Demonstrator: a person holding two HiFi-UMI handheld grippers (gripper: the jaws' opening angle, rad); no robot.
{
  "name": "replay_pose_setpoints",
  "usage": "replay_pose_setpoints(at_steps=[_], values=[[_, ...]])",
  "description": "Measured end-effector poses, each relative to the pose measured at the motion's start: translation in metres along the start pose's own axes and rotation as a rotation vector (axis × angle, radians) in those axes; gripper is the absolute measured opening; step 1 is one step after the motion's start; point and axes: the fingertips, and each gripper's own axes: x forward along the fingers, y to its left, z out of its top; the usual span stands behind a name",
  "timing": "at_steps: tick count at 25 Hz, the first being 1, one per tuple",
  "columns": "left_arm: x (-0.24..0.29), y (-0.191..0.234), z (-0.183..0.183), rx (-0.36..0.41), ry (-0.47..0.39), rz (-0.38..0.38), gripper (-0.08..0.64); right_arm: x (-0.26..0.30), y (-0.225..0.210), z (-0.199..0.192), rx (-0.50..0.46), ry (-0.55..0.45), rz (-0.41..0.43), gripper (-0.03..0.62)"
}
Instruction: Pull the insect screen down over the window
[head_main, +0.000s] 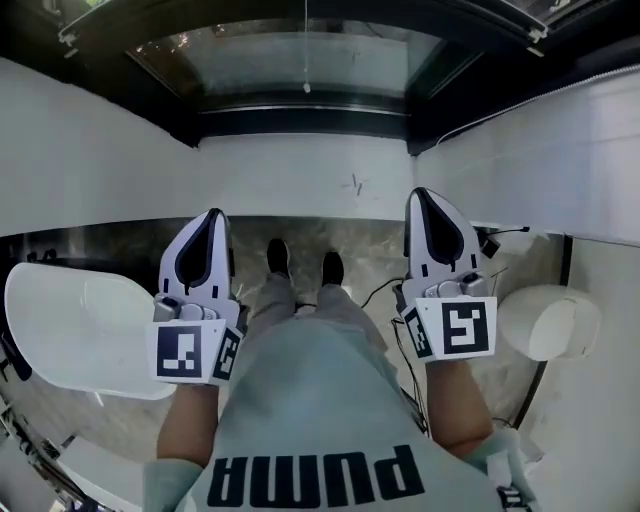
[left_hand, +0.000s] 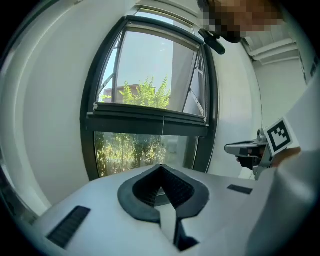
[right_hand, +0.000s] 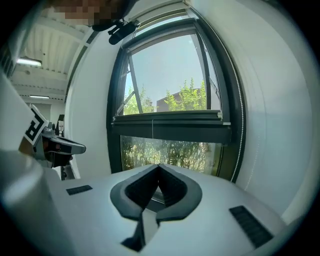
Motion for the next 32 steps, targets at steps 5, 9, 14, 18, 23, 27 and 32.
replay_pose_setpoints(at_steps=[5, 9, 14, 18, 23, 27, 32], values=[[-0.016, -0.041, -0.014, 0.037, 0.038, -0.002, 0.014, -0.024, -0.01, -0.003, -0.002, -0.033, 0.03, 0.006], [-0.031, -0.053, -0.012, 0.057, 0.037, -0.006, 0.014, -0.049, -0.009, 0.0, 0.016, -0.054, 0.013, 0.006], [-0.052, -0.054, -0.017, 0.091, 0.006, -0.062, 0.014, -0.085, 0.01, -0.01, 0.038, -0.047, -0.065, 0.006], [-0.086, -0.046, -0.026, 0.121, -0.01, -0.106, 0.014, -0.122, 0.053, -0.013, 0.033, -0.04, -0.124, 0.006], [-0.136, -0.032, -0.042, 0.175, -0.033, -0.173, 0.014, -0.165, 0.122, -0.024, 0.096, -0.047, -0.178, 0.006], [-0.17, -0.024, -0.062, 0.177, -0.033, -0.224, 0.012, -0.198, 0.165, -0.044, 0.113, -0.013, -0.233, 0.006], [-0.198, -0.022, -0.084, 0.165, -0.014, -0.293, 0.012, -0.236, 0.192, -0.059, 0.135, -0.006, -0.332, 0.006]])
